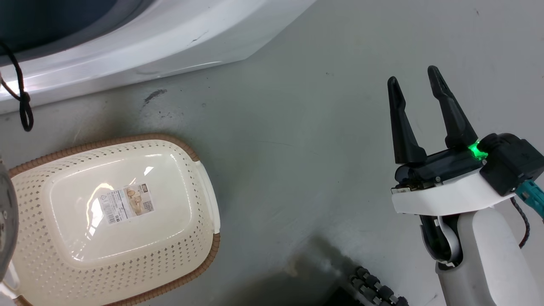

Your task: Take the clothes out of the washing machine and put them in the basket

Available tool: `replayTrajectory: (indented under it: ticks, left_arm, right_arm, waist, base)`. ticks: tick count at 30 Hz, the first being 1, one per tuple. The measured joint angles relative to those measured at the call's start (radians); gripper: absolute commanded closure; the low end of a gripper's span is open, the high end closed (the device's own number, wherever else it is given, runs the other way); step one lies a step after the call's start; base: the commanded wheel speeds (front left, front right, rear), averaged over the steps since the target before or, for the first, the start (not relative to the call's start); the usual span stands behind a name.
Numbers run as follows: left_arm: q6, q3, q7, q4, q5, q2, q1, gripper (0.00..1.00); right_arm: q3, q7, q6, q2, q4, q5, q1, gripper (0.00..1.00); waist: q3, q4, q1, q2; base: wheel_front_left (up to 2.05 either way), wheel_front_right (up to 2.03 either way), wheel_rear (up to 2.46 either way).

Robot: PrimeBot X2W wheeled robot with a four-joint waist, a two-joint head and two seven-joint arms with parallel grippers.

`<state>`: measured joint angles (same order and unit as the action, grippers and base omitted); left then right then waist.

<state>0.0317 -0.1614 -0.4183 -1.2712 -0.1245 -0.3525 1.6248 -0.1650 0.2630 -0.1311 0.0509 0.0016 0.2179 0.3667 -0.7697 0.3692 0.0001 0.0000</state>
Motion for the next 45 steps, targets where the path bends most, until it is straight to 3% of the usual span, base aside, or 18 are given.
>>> replayTrajectory:
  ticks: [4, 14, 21, 26, 45]
  left_arm:
    - [-0.007, 0.000, 0.098, 0.026, -0.008, 0.002, -0.042, 1.00]
    - [0.004, 0.015, 0.466, 0.072, -0.056, 0.047, -0.235, 1.00]
    - [0.012, 0.034, 0.667, 0.069, -0.096, 0.089, -0.386, 1.00]
    - [0.007, 0.040, 0.678, 0.119, -0.105, 0.103, -0.465, 1.00]
    - [-0.011, 0.141, 0.678, 0.550, -0.117, 0.170, -0.920, 1.00]
  right_arm:
    - [0.002, 0.000, 0.000, 0.000, 0.009, 0.001, 0.000, 0.00]
    - [0.017, 0.000, 0.000, 0.000, 0.028, -0.030, 0.001, 0.00]
    - [0.026, 0.000, 0.000, 0.000, 0.070, -0.056, -0.056, 0.00]
    - [0.028, 0.000, 0.000, 0.000, 0.085, -0.060, -0.089, 0.00]
    - [0.081, -0.013, 0.000, 0.000, 0.120, -0.083, -0.224, 0.00]
  waist:
    - [0.016, -0.010, 0.0000, 0.0000]
    - [0.120, -0.055, 0.0000, 0.0000]
    - [0.267, -0.104, -0.0001, 0.0000]
    - [0.344, -0.123, -0.0001, 0.0000]
    - [0.609, -0.206, -0.0003, 0.0000]
  base:
    - [0.00, 0.00, 0.00]
    - [0.00, 0.00, 0.00]
    - [0.00, 0.00, 0.00]
    - [0.00, 0.00, 0.00]
    - [0.00, 0.00, 0.00]
